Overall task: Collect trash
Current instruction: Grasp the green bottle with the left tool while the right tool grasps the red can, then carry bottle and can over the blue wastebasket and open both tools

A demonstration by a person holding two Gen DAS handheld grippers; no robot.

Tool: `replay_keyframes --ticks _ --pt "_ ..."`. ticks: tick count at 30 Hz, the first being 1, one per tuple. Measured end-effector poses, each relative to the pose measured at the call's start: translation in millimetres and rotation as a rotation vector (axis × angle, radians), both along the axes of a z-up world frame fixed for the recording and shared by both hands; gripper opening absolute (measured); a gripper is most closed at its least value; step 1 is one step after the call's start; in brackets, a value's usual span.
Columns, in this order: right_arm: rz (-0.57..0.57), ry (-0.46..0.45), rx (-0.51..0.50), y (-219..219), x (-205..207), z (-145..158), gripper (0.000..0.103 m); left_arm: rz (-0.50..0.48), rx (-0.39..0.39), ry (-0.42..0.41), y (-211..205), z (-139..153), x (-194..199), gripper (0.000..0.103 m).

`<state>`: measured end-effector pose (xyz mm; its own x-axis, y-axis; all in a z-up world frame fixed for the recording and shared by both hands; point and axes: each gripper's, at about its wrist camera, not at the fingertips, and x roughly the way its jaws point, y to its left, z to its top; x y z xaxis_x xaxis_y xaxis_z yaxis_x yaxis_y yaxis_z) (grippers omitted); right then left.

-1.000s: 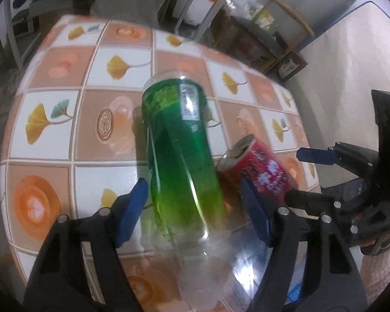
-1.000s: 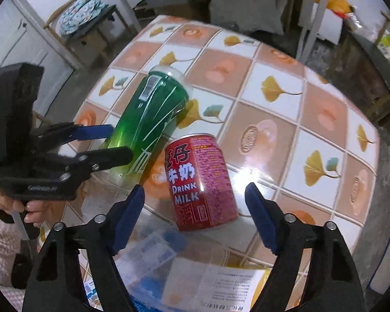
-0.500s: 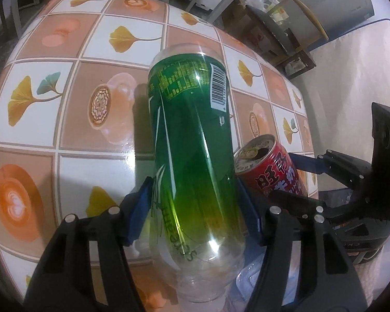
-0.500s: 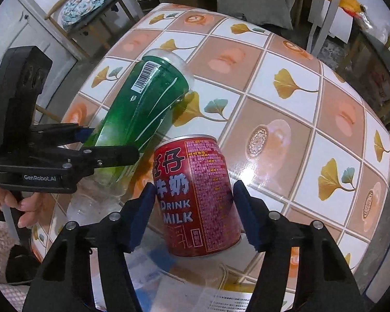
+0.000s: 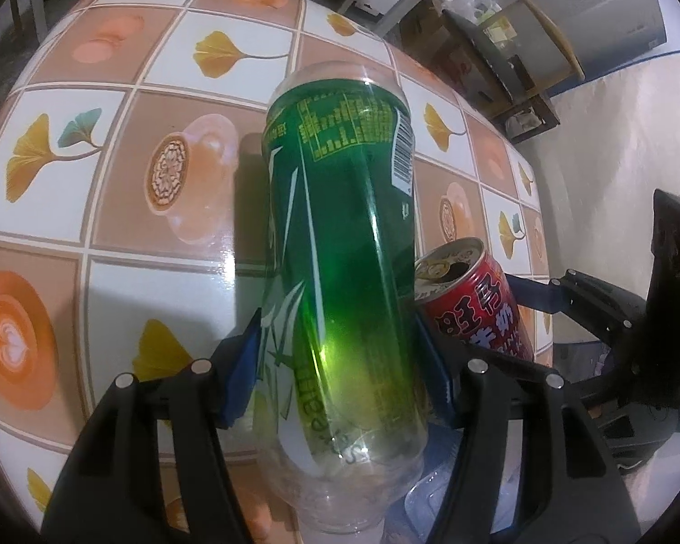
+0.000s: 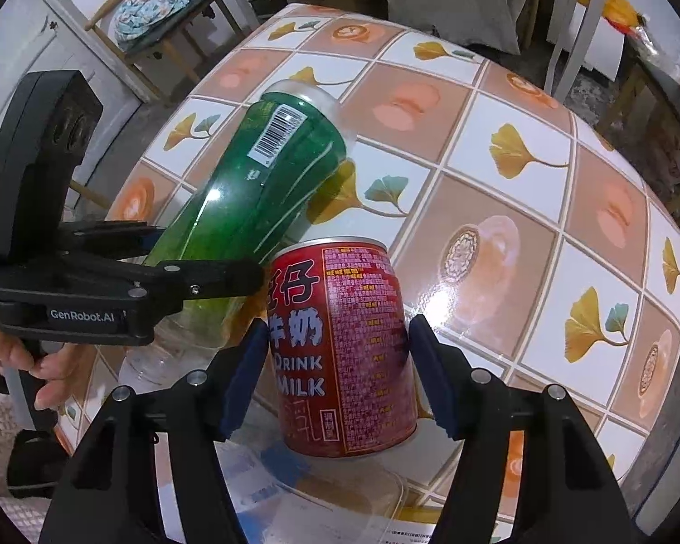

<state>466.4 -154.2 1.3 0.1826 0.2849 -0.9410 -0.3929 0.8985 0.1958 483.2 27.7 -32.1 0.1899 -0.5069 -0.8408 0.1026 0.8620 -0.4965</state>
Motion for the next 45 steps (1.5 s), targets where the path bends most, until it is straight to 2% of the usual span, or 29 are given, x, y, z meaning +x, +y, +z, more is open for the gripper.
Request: replay_keyframes --ticks 12,18,27,31,38,45 --pt "-0.068 -0.115 0.043 -14 -4 35 0.061 0.034 0.002 -0.182 12 55 -19 0.058" --pt "-0.099 -0.177 0.061 -21 -20 65 0.061 0.028 0.005 -0.278 15 94 -42 0.058" --pt "-0.153 -0.277 0.092 -43 -59 120 0.061 -0.011 -0.002 -0.392 -9 150 -85 0.058" --pt "-0.181 -0.333 0.104 -65 -90 147 0.061 -0.055 -0.013 -0.428 -34 169 -105 0.058" --pt "-0.281 -0.380 0.092 -119 -147 171 0.061 -0.154 -0.055 -0.461 -93 191 -137 0.058" --pt "-0.463 -0.406 0.066 -212 -221 175 0.061 -0.334 -0.093 -0.486 -197 204 -173 0.058"
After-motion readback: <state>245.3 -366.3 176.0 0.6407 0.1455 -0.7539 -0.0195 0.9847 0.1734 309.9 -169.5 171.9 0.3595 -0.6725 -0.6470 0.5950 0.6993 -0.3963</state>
